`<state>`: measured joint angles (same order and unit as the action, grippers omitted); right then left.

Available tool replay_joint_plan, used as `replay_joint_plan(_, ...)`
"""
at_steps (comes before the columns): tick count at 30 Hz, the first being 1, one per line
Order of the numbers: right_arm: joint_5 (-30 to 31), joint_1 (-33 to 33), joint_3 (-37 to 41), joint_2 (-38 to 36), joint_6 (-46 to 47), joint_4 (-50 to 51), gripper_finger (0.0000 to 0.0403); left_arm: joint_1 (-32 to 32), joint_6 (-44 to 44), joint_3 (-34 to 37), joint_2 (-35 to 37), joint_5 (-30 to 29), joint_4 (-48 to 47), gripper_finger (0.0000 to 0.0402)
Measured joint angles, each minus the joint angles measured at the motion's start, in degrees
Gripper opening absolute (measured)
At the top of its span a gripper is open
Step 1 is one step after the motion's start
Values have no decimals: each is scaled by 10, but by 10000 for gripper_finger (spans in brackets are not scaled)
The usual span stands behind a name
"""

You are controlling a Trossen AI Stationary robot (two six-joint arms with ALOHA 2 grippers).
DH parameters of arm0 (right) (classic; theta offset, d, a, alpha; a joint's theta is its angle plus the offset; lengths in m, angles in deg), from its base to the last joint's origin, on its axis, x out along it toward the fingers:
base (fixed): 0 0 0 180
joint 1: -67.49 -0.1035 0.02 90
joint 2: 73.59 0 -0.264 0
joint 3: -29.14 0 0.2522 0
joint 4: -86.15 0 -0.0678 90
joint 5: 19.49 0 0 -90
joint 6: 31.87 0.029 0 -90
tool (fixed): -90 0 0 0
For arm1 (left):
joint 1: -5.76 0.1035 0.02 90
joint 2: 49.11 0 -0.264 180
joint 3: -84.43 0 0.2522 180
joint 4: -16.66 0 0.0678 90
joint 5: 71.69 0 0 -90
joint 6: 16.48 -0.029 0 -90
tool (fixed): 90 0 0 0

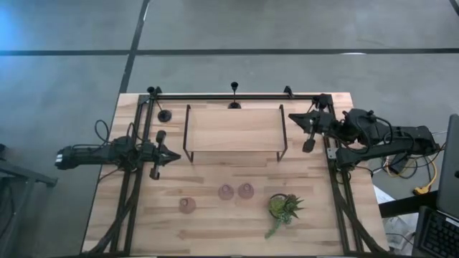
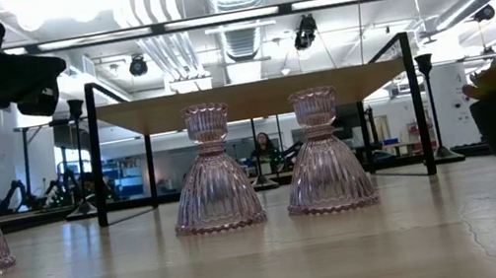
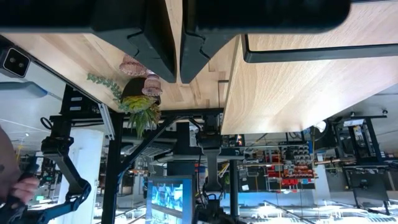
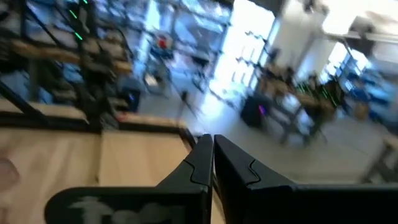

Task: Pick & Place candle stick holders
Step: Put the right black candle holder on the shelf

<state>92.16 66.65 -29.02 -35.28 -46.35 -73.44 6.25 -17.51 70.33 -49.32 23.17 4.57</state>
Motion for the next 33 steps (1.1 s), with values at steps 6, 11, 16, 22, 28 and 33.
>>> replay_joint_plan(6, 56, 0, 0, -32, 89, 111, 8, 0, 0, 0, 0, 0, 0, 26)
replay_joint_plan(11, 144, 0, 3, -51, 193, 221, 8, 0, 0, 0, 0, 0, 0, 26)
replay_joint_plan(16, 243, 0, 21, -52, 341, 332, 8, 0, 0, 0, 0, 0, 0, 26)
replay_joint_plan(22, 265, 0, 71, -52, 470, 369, 8, 0, 0, 0, 0, 0, 0, 26)
replay_joint_plan(28, 306, 0, 136, -48, 594, 369, 8, 0, 0, 0, 0, 0, 0, 26)
replay_joint_plan(33, 344, 1, 188, -48, 675, 368, 8, 0, 0, 0, 0, 0, 0, 26)
